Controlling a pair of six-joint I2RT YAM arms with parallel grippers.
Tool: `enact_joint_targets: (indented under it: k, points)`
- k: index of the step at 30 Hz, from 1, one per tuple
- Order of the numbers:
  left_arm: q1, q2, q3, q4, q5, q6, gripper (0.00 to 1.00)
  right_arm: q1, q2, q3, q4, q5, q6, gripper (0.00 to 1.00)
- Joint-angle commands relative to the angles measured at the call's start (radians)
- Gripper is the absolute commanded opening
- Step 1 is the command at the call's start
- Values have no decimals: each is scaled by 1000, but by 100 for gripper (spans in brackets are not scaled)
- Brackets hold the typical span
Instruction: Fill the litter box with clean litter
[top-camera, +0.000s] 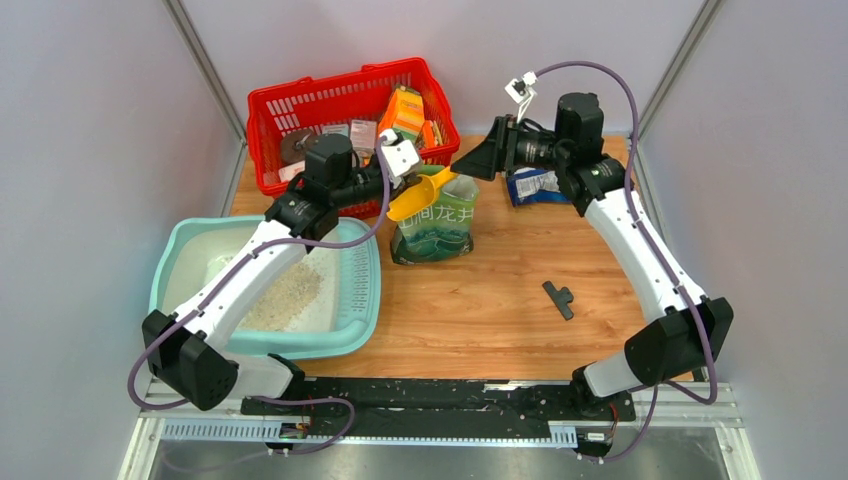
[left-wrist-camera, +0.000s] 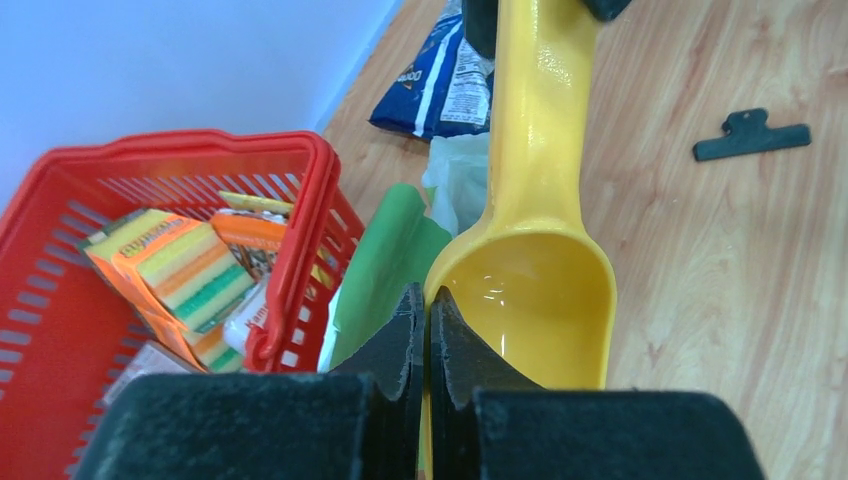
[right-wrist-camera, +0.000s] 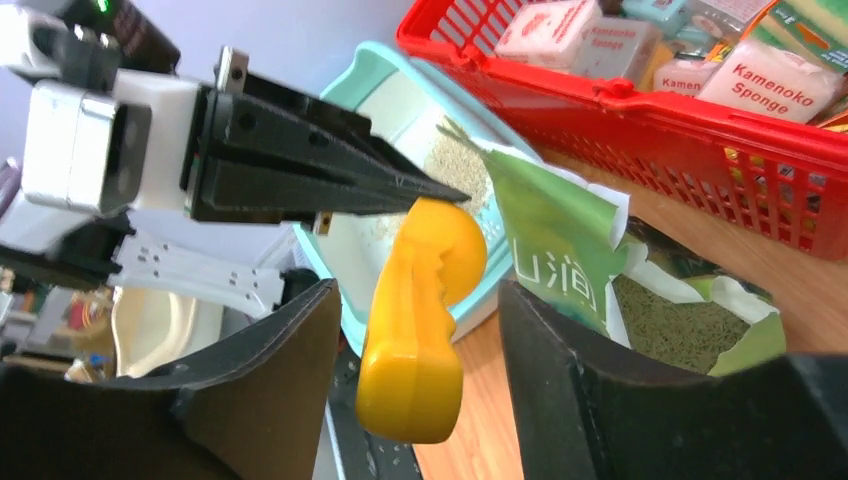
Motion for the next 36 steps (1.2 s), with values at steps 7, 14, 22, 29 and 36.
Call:
enact_joint_targets:
  k: [7, 14, 22, 29, 36]
  points:
    - [-3, -25, 4, 78, 26, -249, 0, -69, -9, 50, 106, 43, 35, 80]
    - [-3, 4, 40, 45, 17, -229, 0, 6, -32, -4, 69, 61, -19, 74]
    - [-13, 15, 58, 52, 17, -200, 0, 11, -10, 10, 78, 93, -1, 62]
    - [-26, 16, 67, 42, -11, -140, 0, 28, 14, 29, 66, 81, -8, 51]
    - [-37, 25, 76, 44, -45, -108, 0, 34, 14, 30, 49, 82, -22, 45]
